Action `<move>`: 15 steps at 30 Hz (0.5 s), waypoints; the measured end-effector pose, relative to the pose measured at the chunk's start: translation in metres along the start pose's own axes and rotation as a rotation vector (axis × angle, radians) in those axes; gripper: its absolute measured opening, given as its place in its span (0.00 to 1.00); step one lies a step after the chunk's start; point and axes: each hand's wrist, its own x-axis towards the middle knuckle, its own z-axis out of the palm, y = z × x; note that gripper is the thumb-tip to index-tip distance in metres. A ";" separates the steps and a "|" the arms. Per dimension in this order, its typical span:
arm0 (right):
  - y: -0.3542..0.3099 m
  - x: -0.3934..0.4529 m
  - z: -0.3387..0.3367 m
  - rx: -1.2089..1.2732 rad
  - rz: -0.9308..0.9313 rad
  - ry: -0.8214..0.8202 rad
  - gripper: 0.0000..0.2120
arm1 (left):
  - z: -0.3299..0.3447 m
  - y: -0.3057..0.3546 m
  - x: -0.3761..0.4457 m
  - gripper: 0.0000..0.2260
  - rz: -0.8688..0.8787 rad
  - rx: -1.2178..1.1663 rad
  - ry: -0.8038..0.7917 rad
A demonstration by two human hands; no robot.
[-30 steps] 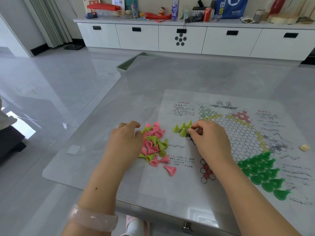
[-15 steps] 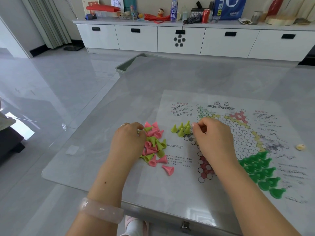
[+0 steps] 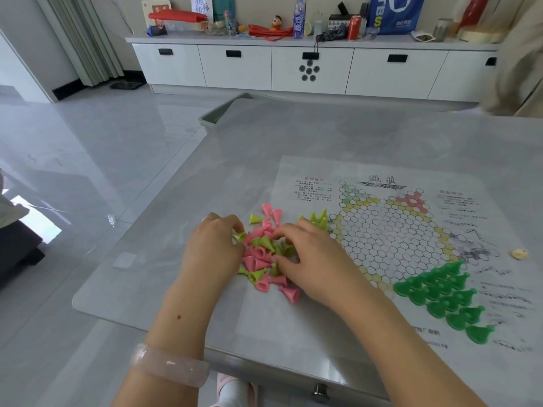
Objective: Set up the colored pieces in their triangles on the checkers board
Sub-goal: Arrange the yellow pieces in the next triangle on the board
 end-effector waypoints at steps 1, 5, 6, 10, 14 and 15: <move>-0.001 0.001 0.002 -0.011 0.002 0.000 0.15 | 0.000 0.000 0.000 0.09 -0.006 -0.002 0.012; -0.003 0.004 0.005 -0.018 0.006 0.018 0.15 | -0.001 0.000 0.000 0.04 -0.028 -0.007 0.040; -0.004 0.005 0.006 -0.017 0.006 0.020 0.14 | -0.002 0.001 0.000 0.03 -0.030 -0.030 0.058; -0.004 0.004 0.008 -0.049 -0.003 0.036 0.09 | -0.003 0.010 -0.004 0.03 -0.016 -0.192 0.089; -0.003 0.004 0.007 -0.017 0.008 0.036 0.07 | -0.011 0.022 -0.008 0.11 -0.116 -0.581 0.038; -0.003 0.004 0.004 0.025 0.025 0.036 0.06 | -0.014 0.024 -0.009 0.12 -0.166 -0.704 0.017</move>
